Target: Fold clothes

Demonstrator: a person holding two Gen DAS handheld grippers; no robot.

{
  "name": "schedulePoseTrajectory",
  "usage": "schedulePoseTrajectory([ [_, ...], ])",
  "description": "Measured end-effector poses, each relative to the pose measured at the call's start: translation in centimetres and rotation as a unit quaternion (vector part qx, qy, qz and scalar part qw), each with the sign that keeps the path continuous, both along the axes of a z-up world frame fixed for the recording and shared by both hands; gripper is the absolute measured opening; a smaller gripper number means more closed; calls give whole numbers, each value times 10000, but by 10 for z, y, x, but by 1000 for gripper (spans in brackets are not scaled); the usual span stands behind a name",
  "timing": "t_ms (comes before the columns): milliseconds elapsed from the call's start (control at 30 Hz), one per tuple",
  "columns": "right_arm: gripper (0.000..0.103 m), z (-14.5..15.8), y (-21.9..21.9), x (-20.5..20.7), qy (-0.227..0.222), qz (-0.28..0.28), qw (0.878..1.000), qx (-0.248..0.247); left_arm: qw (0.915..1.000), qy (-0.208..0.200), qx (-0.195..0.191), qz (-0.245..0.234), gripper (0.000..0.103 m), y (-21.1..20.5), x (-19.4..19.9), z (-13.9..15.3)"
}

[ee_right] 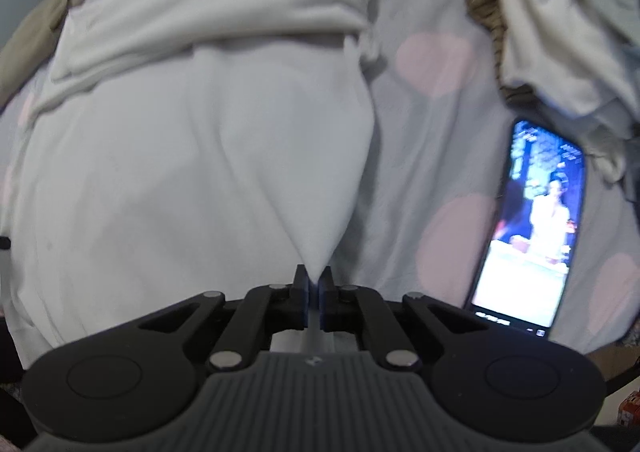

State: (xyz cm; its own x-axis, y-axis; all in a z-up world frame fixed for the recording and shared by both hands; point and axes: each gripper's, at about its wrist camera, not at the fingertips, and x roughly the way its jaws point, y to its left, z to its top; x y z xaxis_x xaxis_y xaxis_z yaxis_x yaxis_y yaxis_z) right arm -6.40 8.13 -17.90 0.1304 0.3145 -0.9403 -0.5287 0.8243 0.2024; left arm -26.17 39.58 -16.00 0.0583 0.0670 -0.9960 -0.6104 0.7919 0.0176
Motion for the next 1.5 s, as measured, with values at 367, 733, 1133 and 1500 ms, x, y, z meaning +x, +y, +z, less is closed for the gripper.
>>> schedulePoseTrajectory([
  [367,5,82,13,43,-889,68,9952,398,9935,-1102,102,268,3,43,-10,72],
  [733,6,49,69,103,-1578,163,9871,232,9881,-1203,947,125,3,62,53,46],
  [1133,42,51,71,53,-2875,774,9546,-45,9715,-1221,1956,-553,28,13,38,62],
  [1500,40,14,83,-65,-2828,3096,9078,27,9329,-1494,1885,-2680,39,-105,45,50],
])
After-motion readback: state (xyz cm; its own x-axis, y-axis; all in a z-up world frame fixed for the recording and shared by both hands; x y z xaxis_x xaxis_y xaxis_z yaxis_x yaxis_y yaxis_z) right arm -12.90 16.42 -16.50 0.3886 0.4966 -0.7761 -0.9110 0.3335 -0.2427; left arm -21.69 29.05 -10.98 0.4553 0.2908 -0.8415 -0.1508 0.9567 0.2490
